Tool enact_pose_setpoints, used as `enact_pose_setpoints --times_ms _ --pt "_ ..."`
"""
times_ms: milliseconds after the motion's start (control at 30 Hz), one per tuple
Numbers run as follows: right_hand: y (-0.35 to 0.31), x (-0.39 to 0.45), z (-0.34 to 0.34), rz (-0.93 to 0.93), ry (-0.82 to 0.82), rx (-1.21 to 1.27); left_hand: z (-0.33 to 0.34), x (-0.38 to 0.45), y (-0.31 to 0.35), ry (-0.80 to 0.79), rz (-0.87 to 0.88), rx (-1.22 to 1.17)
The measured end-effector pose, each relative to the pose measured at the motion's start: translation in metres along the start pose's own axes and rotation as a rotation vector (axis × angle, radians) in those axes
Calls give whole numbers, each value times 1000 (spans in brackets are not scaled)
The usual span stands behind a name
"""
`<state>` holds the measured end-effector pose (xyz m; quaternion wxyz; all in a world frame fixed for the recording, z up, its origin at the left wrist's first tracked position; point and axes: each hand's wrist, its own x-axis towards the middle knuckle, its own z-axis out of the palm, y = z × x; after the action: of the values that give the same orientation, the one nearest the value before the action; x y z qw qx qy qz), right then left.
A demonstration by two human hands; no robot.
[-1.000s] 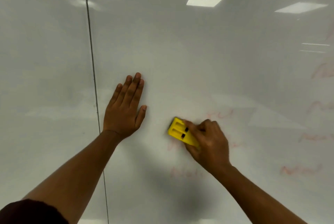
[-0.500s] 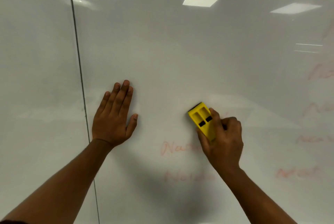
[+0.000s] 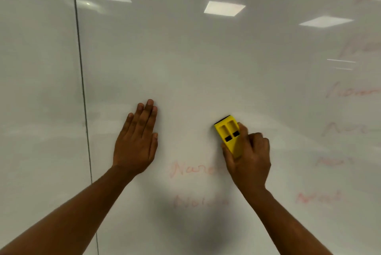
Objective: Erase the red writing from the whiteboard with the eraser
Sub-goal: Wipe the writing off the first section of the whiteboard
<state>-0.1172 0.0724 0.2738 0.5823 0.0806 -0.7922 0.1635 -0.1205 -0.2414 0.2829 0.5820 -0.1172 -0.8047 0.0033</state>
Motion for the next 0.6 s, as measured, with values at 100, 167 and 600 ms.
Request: enact_pose_setpoints --times_ms 100,167,600 --pt "24 -24 -5 -234 -74 14 9 -11 9 12 -40 9" --pt "46 -26 -12 -204 -79 -11 13 -17 7 8 -19 21" --pt "63 -32 -14 -156 -85 -22 25 -27 -3 58 101 36"
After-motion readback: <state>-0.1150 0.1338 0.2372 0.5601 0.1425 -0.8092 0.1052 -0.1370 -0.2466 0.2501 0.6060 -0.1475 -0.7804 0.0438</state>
